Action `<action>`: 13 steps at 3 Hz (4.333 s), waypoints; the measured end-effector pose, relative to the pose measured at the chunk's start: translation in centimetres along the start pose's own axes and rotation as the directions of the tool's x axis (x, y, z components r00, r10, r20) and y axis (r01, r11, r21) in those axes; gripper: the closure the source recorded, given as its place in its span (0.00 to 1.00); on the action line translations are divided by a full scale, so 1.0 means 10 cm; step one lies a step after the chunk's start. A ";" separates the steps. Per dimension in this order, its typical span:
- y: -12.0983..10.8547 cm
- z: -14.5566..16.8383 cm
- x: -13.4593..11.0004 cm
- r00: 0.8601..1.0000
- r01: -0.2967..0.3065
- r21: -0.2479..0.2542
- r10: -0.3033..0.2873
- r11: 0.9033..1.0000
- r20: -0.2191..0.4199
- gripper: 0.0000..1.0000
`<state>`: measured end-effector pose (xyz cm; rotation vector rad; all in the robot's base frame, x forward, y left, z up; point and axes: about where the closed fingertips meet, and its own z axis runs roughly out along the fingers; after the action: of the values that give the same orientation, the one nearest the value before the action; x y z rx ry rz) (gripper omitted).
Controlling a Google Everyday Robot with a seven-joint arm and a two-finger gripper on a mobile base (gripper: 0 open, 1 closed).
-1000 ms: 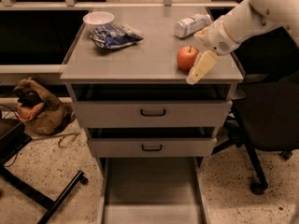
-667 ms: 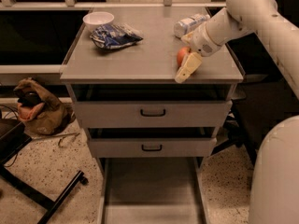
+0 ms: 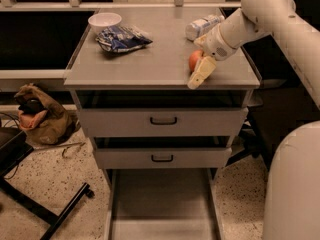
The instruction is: Place apple into bottom drawer
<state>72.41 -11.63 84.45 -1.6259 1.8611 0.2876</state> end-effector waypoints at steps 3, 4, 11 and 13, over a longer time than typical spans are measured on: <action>-0.11 -0.13 -0.05 0.999 0.029 0.008 -0.029 1.000 -0.031 0.00; -0.14 -0.12 -0.02 0.999 0.030 0.007 -0.030 1.000 -0.044 0.00; -0.11 -0.05 0.12 0.997 0.003 -0.015 -0.004 1.000 -0.079 0.42; 0.03 -0.03 0.11 0.996 -0.005 -0.018 0.003 1.000 -0.085 0.88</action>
Offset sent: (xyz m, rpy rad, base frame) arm 0.0053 -0.0163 0.0274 -0.0447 -0.0292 -0.0037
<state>72.04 -12.66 83.99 -1.6703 1.9301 0.2411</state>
